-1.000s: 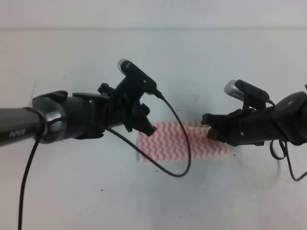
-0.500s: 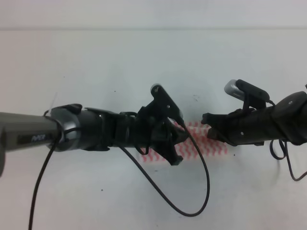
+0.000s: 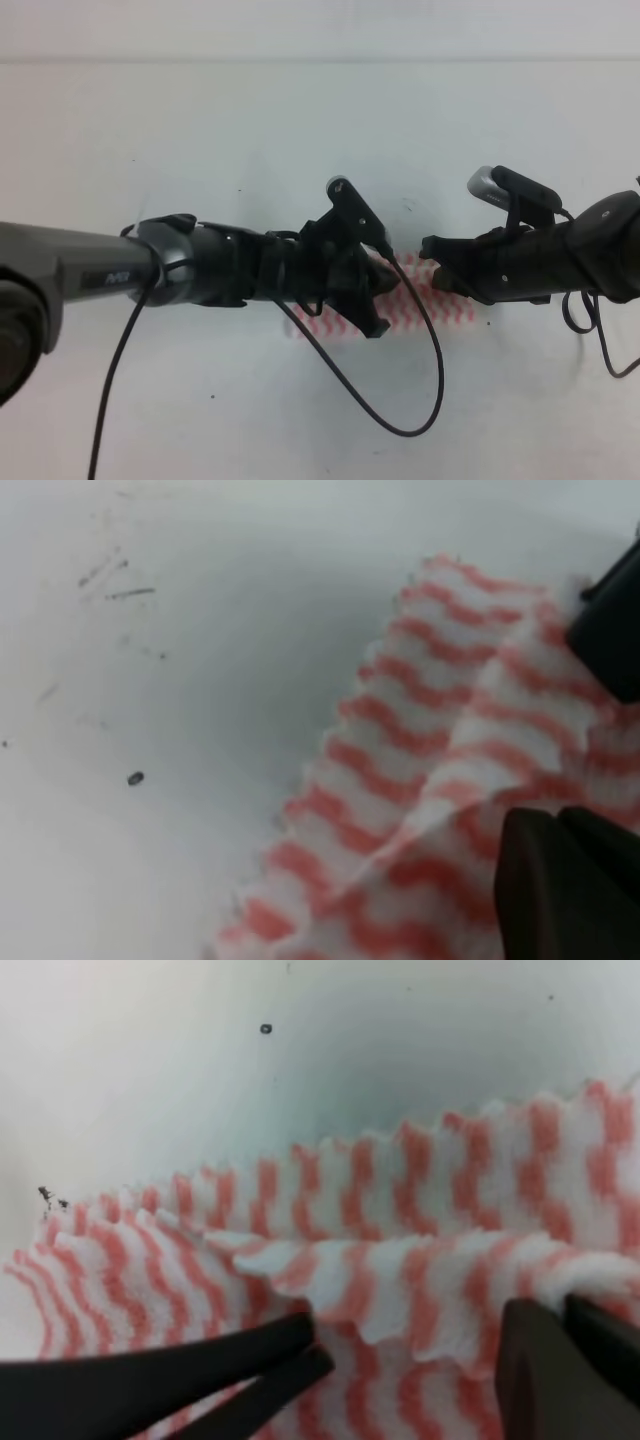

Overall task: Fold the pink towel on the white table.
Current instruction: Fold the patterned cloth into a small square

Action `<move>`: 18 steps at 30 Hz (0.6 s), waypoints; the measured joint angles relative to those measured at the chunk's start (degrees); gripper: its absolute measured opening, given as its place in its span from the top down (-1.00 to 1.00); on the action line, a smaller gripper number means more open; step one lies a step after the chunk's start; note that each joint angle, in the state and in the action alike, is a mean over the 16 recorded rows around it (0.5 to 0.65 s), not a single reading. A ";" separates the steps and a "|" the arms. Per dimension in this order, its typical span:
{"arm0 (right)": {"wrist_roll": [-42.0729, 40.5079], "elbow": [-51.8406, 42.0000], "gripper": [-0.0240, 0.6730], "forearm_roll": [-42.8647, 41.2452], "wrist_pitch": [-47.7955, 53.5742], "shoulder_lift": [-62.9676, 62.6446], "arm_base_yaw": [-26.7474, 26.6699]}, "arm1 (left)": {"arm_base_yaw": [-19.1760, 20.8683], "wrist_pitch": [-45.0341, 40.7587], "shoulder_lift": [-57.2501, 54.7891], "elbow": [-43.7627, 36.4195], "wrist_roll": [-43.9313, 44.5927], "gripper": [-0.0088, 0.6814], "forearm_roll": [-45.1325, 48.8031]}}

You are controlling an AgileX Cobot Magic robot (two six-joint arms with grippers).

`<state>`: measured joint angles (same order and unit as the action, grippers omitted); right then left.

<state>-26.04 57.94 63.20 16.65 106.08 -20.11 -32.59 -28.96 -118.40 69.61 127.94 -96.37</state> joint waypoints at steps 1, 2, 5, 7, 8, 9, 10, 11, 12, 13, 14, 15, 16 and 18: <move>0.00 0.00 0.98 0.00 0.00 0.00 0.00 | 0.00 0.06 -0.40 0.38 0.01 0.99 0.10; 0.00 0.00 0.98 0.00 0.00 0.00 0.00 | 0.00 0.04 -0.71 0.76 0.01 0.99 0.10; 0.00 0.00 0.98 0.00 0.00 0.00 0.00 | 0.00 -0.01 -1.56 1.72 0.23 0.99 0.10; 0.00 0.00 0.98 0.00 0.00 0.00 0.00 | 0.00 -0.05 -1.99 2.19 0.43 0.99 -0.04; 0.00 0.00 0.98 0.00 0.00 0.00 0.00 | 0.00 -0.07 -2.20 2.41 0.53 0.99 -0.04; 0.00 0.00 0.98 0.00 0.00 0.00 0.00 | 0.00 -0.03 -2.41 2.59 0.64 0.99 0.06; 0.00 0.00 0.98 0.00 0.00 0.00 0.00 | 0.00 -0.12 -2.56 2.78 0.74 0.99 0.06; 0.00 0.00 0.98 0.00 0.00 0.00 0.00 | 0.00 -0.08 -2.72 2.92 0.84 0.99 0.15; 0.00 0.00 0.98 0.00 0.00 0.00 0.00 | 0.00 -0.17 -2.77 3.07 0.94 0.99 -0.13; 0.00 0.00 0.98 0.00 0.00 0.00 0.00 | 0.00 -0.11 -2.85 3.19 1.05 0.99 -0.13; 0.00 0.00 0.98 0.00 0.00 0.00 0.00 | 0.00 -0.13 -2.89 3.29 1.15 0.99 -0.13; 0.00 0.00 0.98 0.01 0.00 0.00 0.00 | 0.00 -0.13 -2.92 3.37 1.25 0.99 -0.13; 0.00 0.00 0.98 0.01 0.00 0.00 0.00 | 0.00 -0.06 -2.98 3.40 1.36 0.99 -0.03; 0.00 0.00 0.98 0.05 0.00 -0.04 0.01 | 0.00 -0.06 -3.04 3.48 1.56 0.99 -0.03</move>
<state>-26.04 57.94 63.26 16.65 106.04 -20.10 -32.59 -29.02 -121.44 73.09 129.50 -96.40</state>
